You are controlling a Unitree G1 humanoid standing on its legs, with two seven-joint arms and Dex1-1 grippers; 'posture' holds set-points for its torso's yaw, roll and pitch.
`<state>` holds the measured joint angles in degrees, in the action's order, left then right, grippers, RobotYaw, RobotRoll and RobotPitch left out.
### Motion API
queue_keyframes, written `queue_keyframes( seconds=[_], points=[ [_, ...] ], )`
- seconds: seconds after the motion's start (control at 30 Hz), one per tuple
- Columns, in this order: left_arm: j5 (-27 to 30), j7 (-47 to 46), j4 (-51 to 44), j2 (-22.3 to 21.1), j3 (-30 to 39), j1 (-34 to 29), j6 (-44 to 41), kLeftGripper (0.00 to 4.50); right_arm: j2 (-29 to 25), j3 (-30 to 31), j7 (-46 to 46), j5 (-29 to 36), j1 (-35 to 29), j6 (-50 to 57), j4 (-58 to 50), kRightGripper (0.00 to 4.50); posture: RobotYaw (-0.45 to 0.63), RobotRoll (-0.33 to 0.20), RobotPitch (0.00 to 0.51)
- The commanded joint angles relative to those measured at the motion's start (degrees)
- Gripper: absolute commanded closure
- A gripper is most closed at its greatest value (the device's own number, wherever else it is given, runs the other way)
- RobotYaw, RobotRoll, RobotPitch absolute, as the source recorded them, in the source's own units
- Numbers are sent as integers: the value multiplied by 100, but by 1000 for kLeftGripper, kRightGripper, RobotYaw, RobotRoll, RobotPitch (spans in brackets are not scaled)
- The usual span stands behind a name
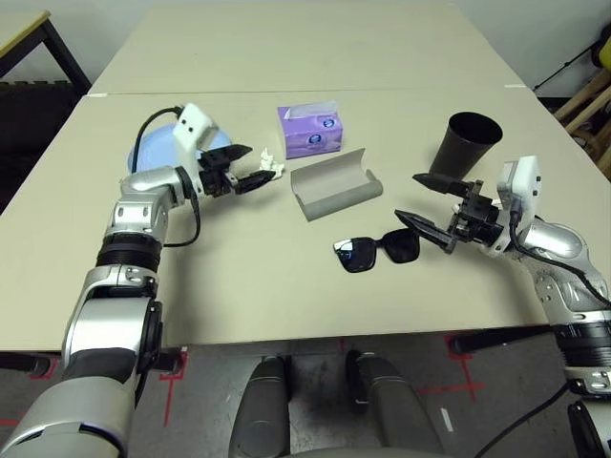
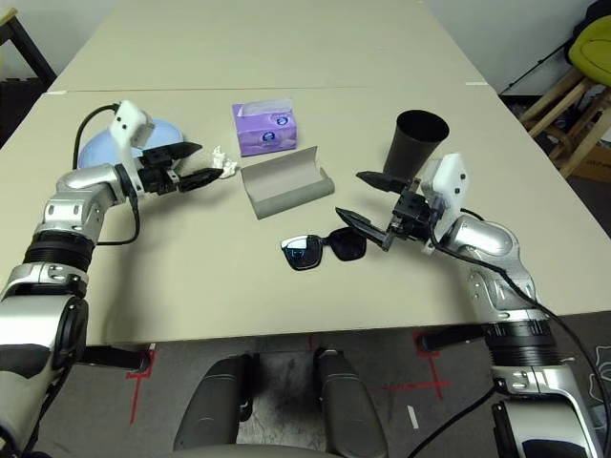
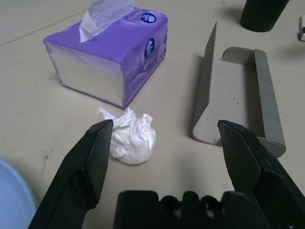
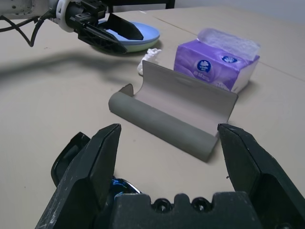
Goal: Organize and tidy the items on the table.
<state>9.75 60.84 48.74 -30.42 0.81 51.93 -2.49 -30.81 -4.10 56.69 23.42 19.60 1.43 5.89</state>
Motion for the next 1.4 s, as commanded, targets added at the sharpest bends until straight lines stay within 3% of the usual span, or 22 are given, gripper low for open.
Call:
queue_keyframes(
  seconds=[0.03,0.33,0.6,1.4],
  points=[
    [-168,83,312,80,-106,167,213,25,24,-130,-162,118,-78,216,-159,0,96,0,163],
    [-318,30,679,177,-131,384,306,25,157,-131,-276,144,-297,249,-380,0,87,0,165],
    [-622,-643,1187,246,-135,684,342,25,162,-103,-238,154,-301,270,-505,0,82,0,168],
    [-821,-1138,1853,499,-105,1012,98,25,197,-77,-214,115,-315,225,-609,0,76,0,169]
  ],
)
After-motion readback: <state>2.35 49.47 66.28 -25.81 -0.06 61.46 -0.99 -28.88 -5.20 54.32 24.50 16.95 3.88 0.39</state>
